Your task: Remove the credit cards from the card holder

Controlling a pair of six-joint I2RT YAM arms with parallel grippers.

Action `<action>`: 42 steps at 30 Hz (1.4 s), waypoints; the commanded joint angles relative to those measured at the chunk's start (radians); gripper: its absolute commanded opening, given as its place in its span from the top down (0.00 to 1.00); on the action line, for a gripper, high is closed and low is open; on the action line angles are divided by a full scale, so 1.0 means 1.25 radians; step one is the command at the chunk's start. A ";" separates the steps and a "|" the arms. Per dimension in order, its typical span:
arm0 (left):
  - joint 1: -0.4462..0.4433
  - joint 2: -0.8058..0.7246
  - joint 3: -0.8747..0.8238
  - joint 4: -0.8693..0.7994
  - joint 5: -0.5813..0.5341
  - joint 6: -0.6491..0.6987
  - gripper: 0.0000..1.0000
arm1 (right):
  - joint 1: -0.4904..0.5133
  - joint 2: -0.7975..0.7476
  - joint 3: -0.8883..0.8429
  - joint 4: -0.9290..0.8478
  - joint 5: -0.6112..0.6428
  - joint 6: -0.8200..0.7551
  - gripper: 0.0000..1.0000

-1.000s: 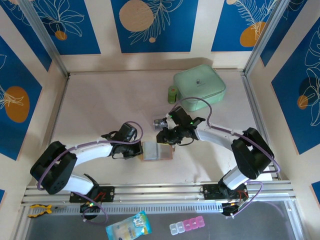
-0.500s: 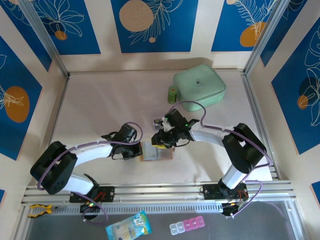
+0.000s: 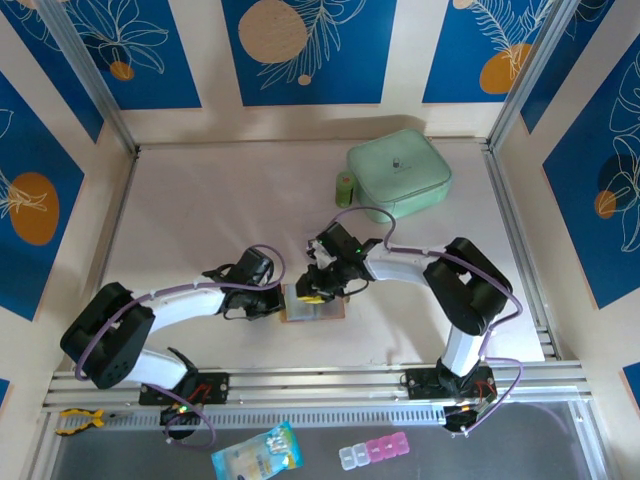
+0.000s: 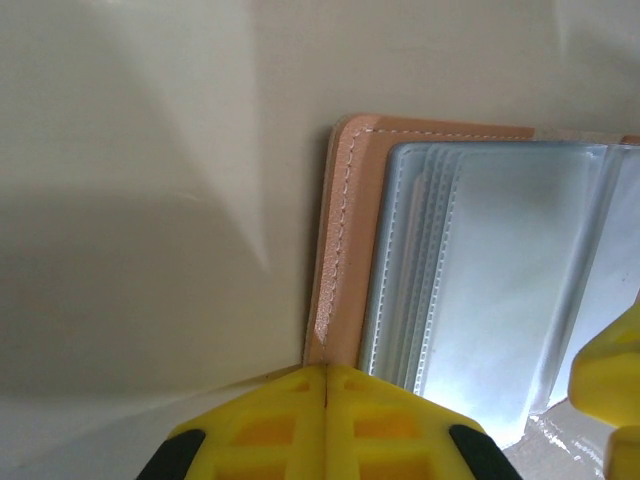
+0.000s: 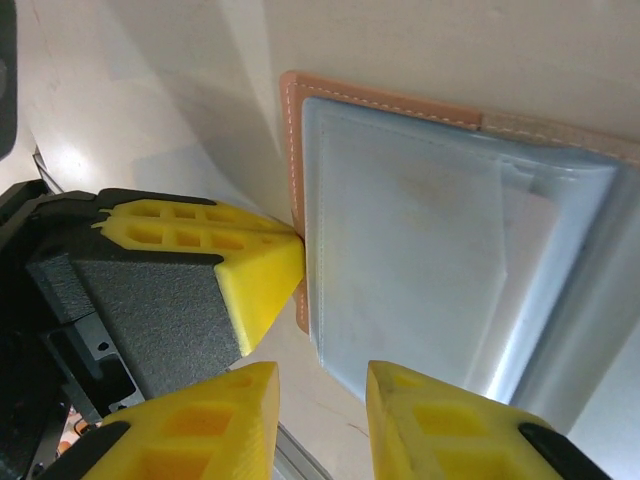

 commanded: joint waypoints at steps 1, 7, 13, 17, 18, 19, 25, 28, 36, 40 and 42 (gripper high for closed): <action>-0.009 0.002 -0.015 -0.019 -0.024 0.005 0.98 | 0.007 0.015 0.026 -0.040 0.000 -0.016 0.71; -0.008 0.002 -0.020 -0.018 -0.024 0.005 0.98 | 0.007 0.029 0.034 -0.063 0.042 -0.022 0.72; -0.009 0.003 -0.020 -0.018 -0.025 0.007 0.98 | 0.003 0.048 0.038 -0.077 0.047 -0.028 0.72; -0.008 0.002 -0.024 -0.019 -0.027 0.006 0.98 | 0.002 0.040 0.036 -0.098 0.068 -0.035 0.73; -0.009 0.002 -0.024 -0.020 -0.028 0.007 0.98 | 0.001 0.036 0.034 -0.105 0.075 -0.037 0.72; -0.008 0.000 -0.024 -0.021 -0.028 0.006 0.98 | 0.000 0.033 0.033 -0.108 0.080 -0.038 0.73; -0.008 0.003 -0.022 -0.023 -0.029 0.007 0.98 | -0.015 0.015 0.010 -0.113 0.083 -0.047 0.72; -0.008 0.005 -0.017 -0.027 -0.028 0.010 0.98 | -0.019 0.008 0.002 -0.114 0.081 -0.052 0.72; -0.008 0.006 -0.006 -0.031 -0.028 0.010 0.98 | -0.030 0.006 -0.006 -0.108 0.065 -0.061 0.72; -0.008 0.002 0.006 -0.048 -0.034 0.017 0.98 | -0.031 0.003 -0.017 -0.092 0.053 -0.059 0.73; -0.009 -0.004 0.009 -0.052 -0.036 0.015 0.98 | -0.033 0.005 -0.019 -0.090 0.050 -0.059 0.73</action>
